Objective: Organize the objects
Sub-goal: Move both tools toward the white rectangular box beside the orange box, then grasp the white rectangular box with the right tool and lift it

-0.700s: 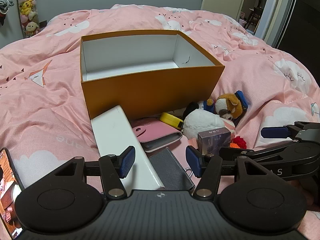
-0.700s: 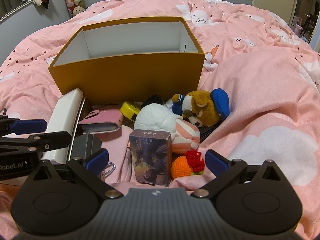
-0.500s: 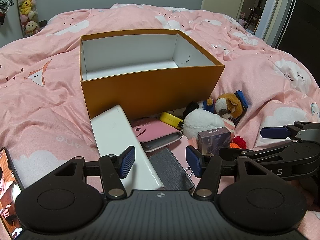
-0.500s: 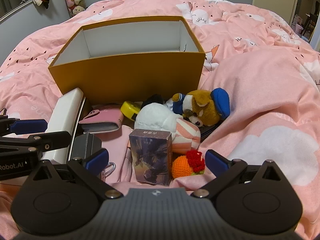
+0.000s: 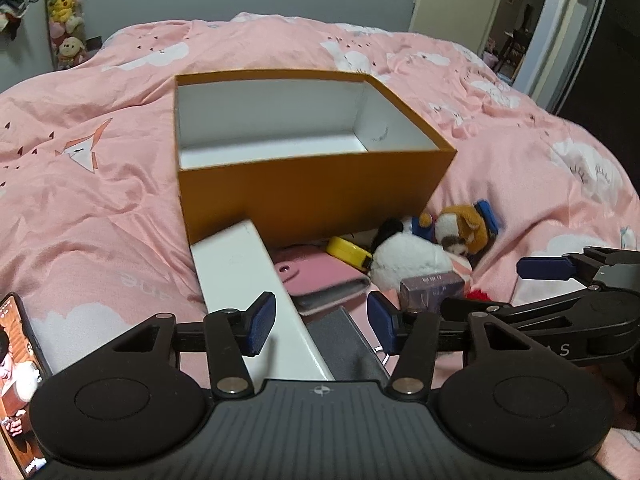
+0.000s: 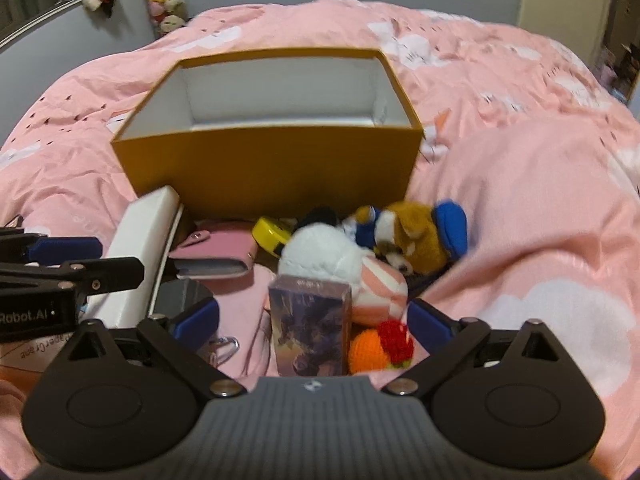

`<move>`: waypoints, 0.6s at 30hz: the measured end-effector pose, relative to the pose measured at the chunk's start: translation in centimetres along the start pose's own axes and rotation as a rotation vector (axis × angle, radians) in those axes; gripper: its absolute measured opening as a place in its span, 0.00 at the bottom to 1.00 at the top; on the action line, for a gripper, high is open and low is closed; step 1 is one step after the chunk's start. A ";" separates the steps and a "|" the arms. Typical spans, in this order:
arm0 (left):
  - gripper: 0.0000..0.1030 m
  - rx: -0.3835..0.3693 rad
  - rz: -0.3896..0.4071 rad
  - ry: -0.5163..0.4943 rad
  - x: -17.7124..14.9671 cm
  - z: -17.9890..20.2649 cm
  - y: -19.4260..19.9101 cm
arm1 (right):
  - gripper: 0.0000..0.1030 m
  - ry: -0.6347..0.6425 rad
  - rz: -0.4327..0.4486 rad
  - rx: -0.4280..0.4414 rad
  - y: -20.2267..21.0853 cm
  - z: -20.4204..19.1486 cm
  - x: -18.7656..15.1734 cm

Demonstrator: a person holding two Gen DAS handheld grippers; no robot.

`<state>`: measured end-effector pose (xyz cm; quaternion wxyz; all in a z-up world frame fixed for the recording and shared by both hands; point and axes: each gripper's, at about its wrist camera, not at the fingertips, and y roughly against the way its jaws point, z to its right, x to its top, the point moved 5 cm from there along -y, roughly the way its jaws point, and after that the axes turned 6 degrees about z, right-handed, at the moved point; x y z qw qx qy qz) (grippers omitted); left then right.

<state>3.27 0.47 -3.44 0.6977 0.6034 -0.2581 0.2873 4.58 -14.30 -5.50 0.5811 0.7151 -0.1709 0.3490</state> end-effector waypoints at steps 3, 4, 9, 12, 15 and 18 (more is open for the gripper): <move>0.59 0.012 0.016 0.032 0.5 -0.9 0.3 | 0.84 0.057 0.026 0.010 0.3 -0.6 1.5; 0.58 0.015 0.019 0.043 0.7 -1.2 0.3 | 0.82 0.076 0.038 0.020 0.4 -0.9 2.2; 0.56 0.026 0.018 0.106 1.4 -3.1 0.2 | 0.64 0.120 0.042 0.114 -0.3 -2.9 5.0; 0.55 0.039 0.017 0.142 1.5 -4.3 0.1 | 0.52 0.098 -0.003 0.215 -1.6 -4.7 5.6; 0.52 0.064 0.007 0.181 1.3 -5.5 -0.2 | 0.37 0.102 -0.049 0.266 -2.9 -6.3 5.1; 0.49 0.068 -0.021 0.224 0.9 -6.4 -0.9 | 0.26 0.093 -0.094 0.305 -3.7 -7.1 4.4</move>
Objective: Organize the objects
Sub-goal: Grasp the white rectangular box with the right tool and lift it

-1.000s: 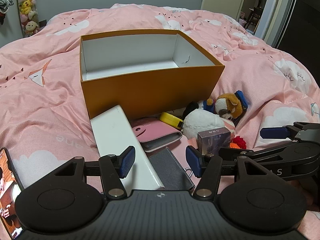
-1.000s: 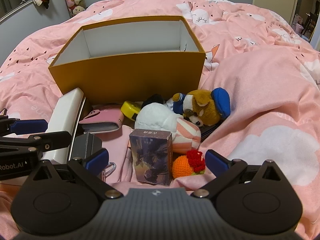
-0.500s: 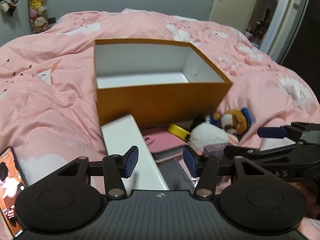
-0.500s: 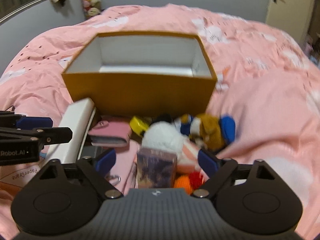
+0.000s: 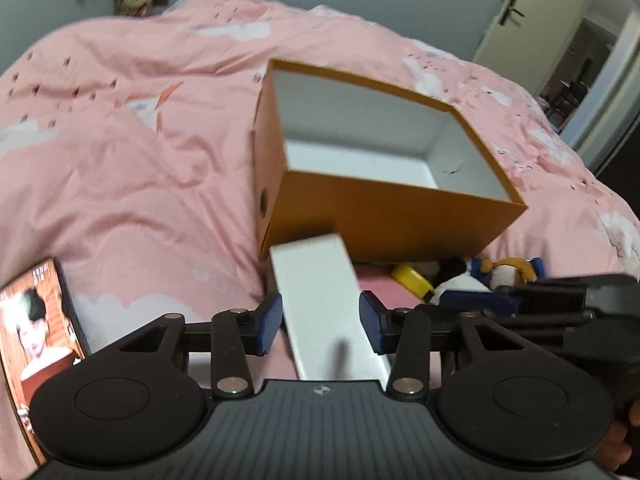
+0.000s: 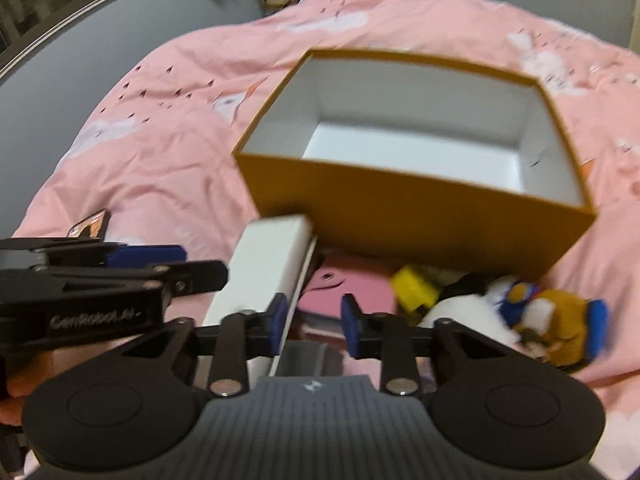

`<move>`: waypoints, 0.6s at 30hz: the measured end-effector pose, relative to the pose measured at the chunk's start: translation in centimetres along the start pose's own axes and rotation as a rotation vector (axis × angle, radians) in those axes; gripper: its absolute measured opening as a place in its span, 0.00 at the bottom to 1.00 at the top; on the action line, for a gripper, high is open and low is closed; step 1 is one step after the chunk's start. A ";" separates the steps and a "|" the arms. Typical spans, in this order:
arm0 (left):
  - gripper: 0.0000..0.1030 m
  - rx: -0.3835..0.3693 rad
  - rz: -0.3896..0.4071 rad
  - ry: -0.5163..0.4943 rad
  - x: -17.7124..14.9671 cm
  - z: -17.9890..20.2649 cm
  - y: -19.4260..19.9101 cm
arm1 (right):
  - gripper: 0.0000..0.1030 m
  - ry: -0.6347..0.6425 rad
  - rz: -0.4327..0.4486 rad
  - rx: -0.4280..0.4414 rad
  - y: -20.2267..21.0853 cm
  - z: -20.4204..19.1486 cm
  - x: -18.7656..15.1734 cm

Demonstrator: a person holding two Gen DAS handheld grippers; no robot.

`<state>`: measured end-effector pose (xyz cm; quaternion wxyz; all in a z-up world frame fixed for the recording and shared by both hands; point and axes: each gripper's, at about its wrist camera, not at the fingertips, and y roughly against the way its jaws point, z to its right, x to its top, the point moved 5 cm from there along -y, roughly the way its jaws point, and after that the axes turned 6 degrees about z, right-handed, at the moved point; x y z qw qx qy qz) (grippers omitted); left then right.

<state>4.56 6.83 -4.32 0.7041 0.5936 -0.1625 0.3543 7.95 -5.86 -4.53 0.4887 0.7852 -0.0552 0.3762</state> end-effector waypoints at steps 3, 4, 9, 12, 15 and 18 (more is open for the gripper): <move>0.48 0.006 -0.029 0.020 -0.4 -0.5 -0.7 | 0.28 -0.018 -0.020 0.034 -0.3 -0.1 -0.1; 0.45 0.005 -0.034 0.023 -0.6 -0.5 -0.8 | 0.28 -0.018 -0.026 0.039 -0.5 -0.2 -0.1; 0.37 0.027 -0.043 0.039 -0.9 -1.3 -0.8 | 0.28 -0.039 -0.070 0.077 -2.0 -0.7 0.2; 0.32 0.039 -0.048 0.049 -0.9 -1.8 -1.0 | 0.28 -0.060 -0.099 0.109 -2.9 -0.8 0.3; 0.29 0.040 -0.054 0.058 -1.0 -2.1 -1.3 | 0.29 -0.078 -0.129 0.112 -4.0 -0.8 0.2; 0.25 0.043 -0.058 0.070 -1.0 -2.4 -1.5 | 0.32 -0.128 -0.152 0.156 -4.7 -0.6 0.0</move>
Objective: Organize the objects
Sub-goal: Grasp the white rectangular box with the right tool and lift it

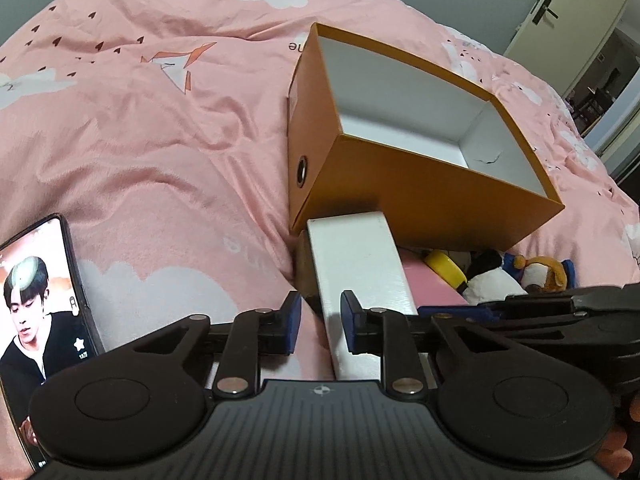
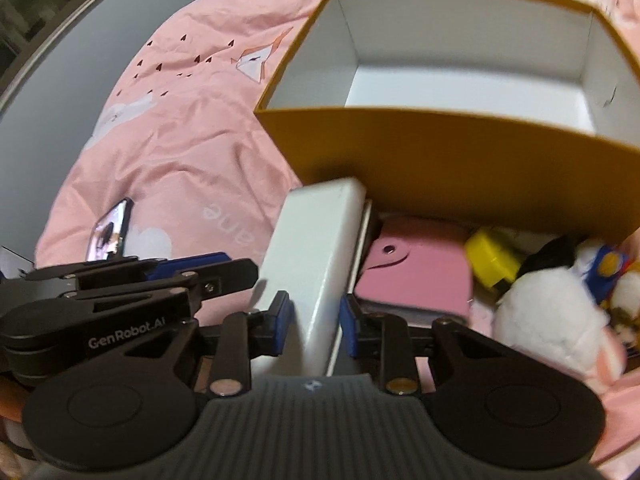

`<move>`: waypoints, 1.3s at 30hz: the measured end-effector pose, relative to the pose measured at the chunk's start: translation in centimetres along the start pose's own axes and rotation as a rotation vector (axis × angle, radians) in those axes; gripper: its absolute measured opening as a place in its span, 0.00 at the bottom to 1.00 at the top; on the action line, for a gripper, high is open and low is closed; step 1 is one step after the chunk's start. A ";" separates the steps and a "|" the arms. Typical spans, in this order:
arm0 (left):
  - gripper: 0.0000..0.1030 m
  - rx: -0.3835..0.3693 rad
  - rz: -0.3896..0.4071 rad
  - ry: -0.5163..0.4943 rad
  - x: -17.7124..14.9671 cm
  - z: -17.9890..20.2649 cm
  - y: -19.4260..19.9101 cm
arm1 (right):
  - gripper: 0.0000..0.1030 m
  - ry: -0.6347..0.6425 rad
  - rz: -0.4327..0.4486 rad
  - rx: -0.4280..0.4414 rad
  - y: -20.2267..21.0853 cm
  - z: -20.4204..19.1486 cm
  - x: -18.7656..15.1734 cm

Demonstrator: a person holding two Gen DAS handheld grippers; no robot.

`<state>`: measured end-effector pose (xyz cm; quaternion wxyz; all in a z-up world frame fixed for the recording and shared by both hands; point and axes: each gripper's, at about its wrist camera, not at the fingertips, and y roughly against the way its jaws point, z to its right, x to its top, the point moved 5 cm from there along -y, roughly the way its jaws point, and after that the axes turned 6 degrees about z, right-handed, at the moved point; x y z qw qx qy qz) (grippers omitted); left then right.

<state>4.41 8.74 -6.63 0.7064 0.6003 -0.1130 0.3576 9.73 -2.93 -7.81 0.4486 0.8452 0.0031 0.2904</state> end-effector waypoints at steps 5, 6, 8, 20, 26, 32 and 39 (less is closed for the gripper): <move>0.25 -0.004 -0.016 0.013 -0.1 -0.4 -0.4 | 0.37 -0.041 -0.020 0.030 -0.9 0.3 -0.1; 0.25 -0.004 -0.019 0.016 -0.1 -0.5 -0.5 | 0.37 -0.041 -0.021 0.030 -1.0 0.2 -0.1; 0.24 -0.004 -0.028 0.021 -0.1 -0.6 -0.8 | 0.40 -0.036 -0.015 0.029 -1.3 0.2 0.1; 0.11 0.006 -0.040 0.044 -0.2 -1.3 -1.1 | 0.45 -0.200 -0.064 0.155 -4.1 1.6 0.0; 0.14 -0.001 -0.015 -0.014 -0.3 0.2 -0.6 | 0.32 -0.103 0.031 0.078 -0.8 0.6 0.5; 0.16 -0.066 -0.021 -0.065 -0.9 2.0 -0.3 | 0.30 -0.099 0.095 0.009 2.6 1.9 0.7; 0.18 -0.097 -0.034 -0.057 -0.7 1.8 0.0 | 0.30 0.008 0.175 -0.195 6.8 3.6 1.0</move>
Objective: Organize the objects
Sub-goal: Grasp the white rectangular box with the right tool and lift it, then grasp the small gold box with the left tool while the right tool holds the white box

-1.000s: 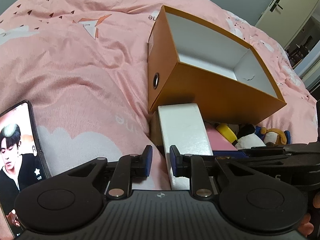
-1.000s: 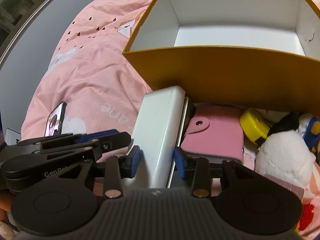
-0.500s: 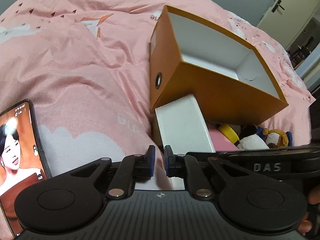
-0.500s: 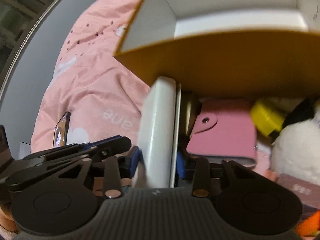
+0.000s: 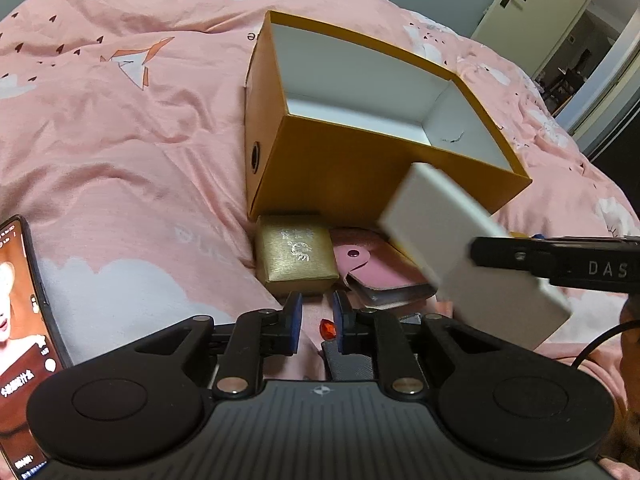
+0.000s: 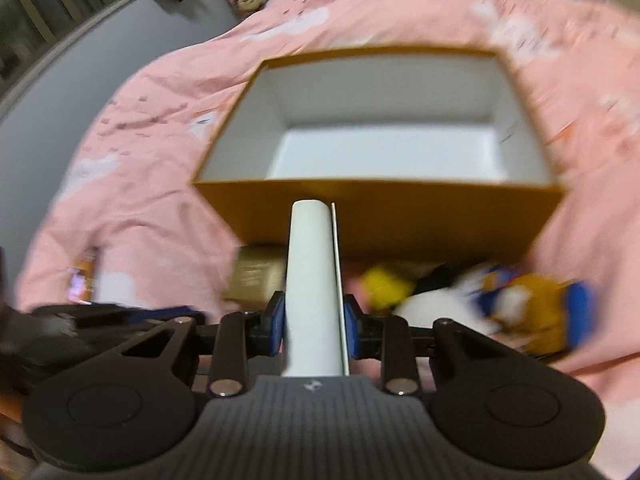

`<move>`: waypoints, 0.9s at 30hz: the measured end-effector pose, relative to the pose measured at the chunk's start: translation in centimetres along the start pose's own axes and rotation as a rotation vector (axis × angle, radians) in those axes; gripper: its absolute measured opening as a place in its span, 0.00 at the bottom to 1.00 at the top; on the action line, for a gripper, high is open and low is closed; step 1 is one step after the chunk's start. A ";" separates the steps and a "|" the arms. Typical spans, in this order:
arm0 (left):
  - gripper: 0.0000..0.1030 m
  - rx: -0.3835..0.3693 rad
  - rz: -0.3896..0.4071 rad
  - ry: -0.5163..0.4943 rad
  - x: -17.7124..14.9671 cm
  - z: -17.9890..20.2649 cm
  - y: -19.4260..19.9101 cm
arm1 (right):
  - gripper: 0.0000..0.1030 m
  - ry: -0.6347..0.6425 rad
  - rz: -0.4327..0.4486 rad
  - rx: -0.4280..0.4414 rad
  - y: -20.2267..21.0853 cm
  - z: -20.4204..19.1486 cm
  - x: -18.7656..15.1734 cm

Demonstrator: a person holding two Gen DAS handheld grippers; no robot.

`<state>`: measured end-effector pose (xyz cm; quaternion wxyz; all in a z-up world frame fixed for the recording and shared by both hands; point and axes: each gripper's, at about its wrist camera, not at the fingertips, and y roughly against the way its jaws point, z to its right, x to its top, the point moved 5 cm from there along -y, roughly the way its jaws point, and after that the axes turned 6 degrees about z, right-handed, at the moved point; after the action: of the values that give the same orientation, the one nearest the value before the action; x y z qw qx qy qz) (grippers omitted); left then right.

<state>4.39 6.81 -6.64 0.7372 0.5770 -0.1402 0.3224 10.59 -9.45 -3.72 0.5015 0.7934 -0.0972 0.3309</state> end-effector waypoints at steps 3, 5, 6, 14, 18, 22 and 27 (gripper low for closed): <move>0.21 -0.006 -0.007 0.002 0.3 -0.2 0.1 | 0.30 0.077 -0.001 -0.106 0.2 1.0 -0.3; 0.24 -0.008 -0.024 -0.010 0.4 -0.3 0.0 | 0.30 0.135 -0.017 -0.175 -0.3 1.5 -1.0; 0.24 -0.010 -0.034 -0.014 0.3 -0.3 -0.2 | 0.30 0.166 -0.017 -0.202 -0.6 1.6 -1.3; 0.41 0.050 -0.066 -0.037 1.2 -0.3 -2.1 | 0.37 0.362 -0.017 -0.213 -1.2 -0.9 -2.1; 0.42 0.069 -0.074 -0.054 1.6 -0.3 -2.6 | 0.50 0.293 -0.067 -0.088 -1.5 -1.2 -1.9; 0.45 0.078 -0.085 -0.056 1.9 -0.5 -3.1 | 0.52 0.146 -0.140 0.042 -2.2 -0.1 -1.2; 0.54 0.099 -0.092 -0.045 2.6 -1.1 -4.0 | 0.52 -0.036 -0.180 0.063 -3.6 2.0 -0.9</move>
<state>8.72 8.13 -8.51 0.7183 0.6258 -0.1142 0.2817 12.54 -9.66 -7.43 0.5023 0.8200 -0.0243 0.2733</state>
